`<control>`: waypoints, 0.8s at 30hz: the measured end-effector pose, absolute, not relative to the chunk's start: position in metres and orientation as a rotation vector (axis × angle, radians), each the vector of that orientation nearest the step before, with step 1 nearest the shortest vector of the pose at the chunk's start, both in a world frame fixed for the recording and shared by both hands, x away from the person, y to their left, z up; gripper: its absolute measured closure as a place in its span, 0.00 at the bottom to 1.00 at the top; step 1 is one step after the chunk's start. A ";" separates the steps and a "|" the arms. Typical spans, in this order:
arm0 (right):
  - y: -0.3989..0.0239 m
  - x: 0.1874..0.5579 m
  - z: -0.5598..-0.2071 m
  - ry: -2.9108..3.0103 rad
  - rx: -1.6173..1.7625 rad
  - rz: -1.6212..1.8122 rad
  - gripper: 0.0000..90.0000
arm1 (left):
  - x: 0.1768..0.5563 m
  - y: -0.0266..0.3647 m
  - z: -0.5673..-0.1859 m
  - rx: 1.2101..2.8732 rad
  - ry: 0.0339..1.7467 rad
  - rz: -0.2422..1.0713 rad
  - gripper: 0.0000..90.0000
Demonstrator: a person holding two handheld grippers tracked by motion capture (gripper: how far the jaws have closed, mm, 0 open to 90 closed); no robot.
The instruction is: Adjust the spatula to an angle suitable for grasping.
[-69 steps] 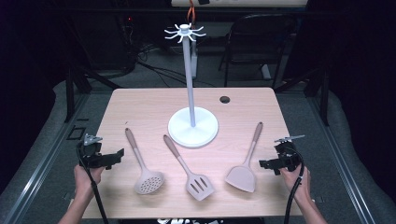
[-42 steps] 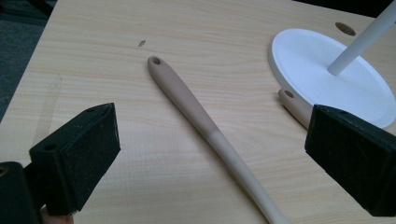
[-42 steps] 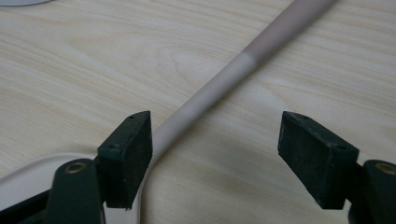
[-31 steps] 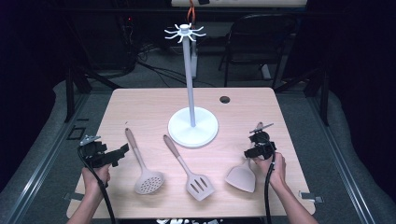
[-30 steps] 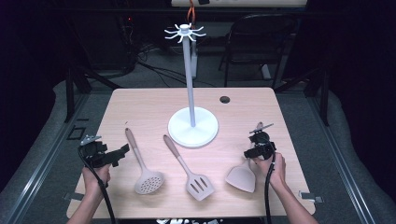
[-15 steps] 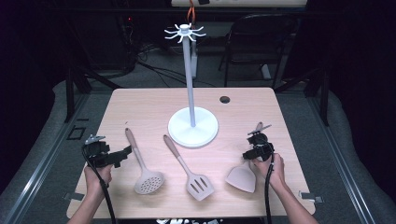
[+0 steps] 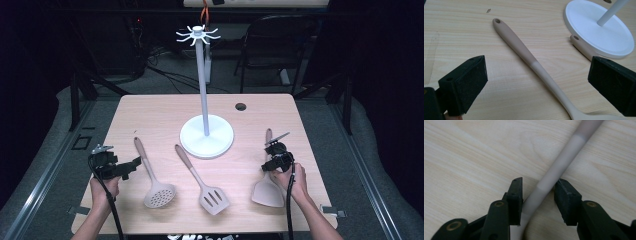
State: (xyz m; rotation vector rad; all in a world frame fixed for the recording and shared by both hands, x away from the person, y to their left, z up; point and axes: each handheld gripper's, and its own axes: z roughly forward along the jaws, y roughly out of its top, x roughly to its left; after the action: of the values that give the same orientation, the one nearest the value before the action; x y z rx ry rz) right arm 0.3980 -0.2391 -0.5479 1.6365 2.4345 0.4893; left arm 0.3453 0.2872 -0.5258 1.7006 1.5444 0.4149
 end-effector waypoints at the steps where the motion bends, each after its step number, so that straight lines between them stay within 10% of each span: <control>1: -0.238 0.398 -0.548 2.450 1.627 0.491 0.70 | 0.345 0.287 -0.526 1.702 1.546 0.414 0.02; 24: -0.230 0.400 -0.544 2.512 1.558 0.454 0.77 | 0.347 0.276 -0.526 1.813 1.525 0.436 0.07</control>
State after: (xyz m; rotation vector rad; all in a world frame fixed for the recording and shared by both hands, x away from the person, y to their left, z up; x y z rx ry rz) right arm 0.4004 -0.2298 -0.5439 1.5581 2.5122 0.4544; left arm 0.3471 0.2757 -0.5263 1.8127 1.5248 0.4365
